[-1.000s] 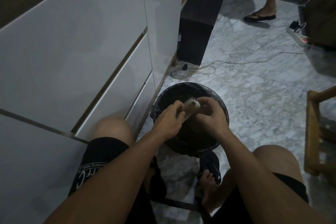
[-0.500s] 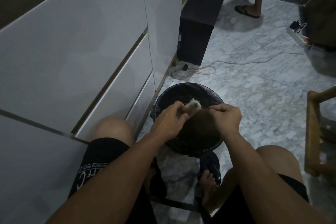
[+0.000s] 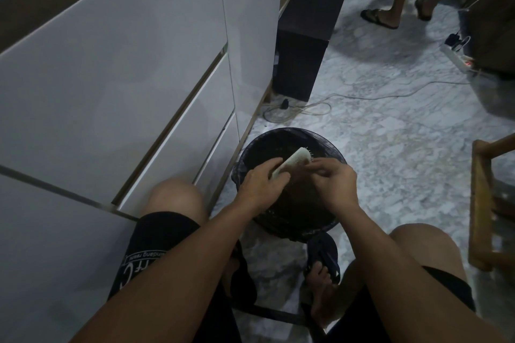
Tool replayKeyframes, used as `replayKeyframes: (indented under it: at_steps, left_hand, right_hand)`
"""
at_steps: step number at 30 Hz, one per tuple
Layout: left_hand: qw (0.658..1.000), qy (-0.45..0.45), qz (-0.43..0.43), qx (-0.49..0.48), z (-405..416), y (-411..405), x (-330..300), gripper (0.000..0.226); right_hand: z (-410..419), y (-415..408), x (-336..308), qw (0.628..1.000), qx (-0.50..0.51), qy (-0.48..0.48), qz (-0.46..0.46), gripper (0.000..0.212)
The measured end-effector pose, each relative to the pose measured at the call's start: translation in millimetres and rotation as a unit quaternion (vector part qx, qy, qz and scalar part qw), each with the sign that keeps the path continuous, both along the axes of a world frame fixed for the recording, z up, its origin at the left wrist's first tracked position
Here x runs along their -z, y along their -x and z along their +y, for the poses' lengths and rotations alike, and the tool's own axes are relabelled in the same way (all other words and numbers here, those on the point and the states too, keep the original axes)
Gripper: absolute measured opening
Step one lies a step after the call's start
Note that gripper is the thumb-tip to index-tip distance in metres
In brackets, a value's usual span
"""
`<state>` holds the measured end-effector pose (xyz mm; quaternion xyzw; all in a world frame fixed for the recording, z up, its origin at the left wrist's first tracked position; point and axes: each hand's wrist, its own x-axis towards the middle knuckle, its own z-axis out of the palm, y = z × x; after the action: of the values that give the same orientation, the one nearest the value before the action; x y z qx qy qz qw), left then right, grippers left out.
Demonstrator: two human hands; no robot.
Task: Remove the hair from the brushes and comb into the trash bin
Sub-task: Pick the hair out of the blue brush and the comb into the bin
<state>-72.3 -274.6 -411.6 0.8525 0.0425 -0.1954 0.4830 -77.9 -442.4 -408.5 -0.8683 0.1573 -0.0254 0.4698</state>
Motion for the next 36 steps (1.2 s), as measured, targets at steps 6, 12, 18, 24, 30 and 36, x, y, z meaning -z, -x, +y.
replayKeyframes:
  at_steps: [6,12,18,24,30,36]
  left_hand:
    - [0.998,0.033,0.002,-0.057,1,-4,0,0.05]
    - [0.998,0.024,-0.014,-0.057,4,-6,3,0.034]
    - [0.998,0.023,-0.042,-0.039,4,-3,2,0.044]
    - [0.996,0.004,-0.087,-0.033,1,-2,3,0.032]
    - [0.995,-0.023,-0.1,-0.008,2,0,4,0.033]
    - [0.995,-0.009,-0.097,0.019,3,0,3,0.03]
  right_hand:
    - [0,1,-5,0.999,0.005,-0.002,0.043,0.025]
    - [5,3,-12,0.991,-0.044,-0.105,0.065,0.029]
    - [9,2,-6,0.995,-0.022,-0.077,0.06,0.022]
    - [-4,-3,2,0.995,0.077,-0.039,0.051,0.012]
    - [-4,-2,5,0.995,0.083,-0.017,0.055,0.006]
    - [4,0,-7,0.987,0.016,-0.145,0.063,0.026]
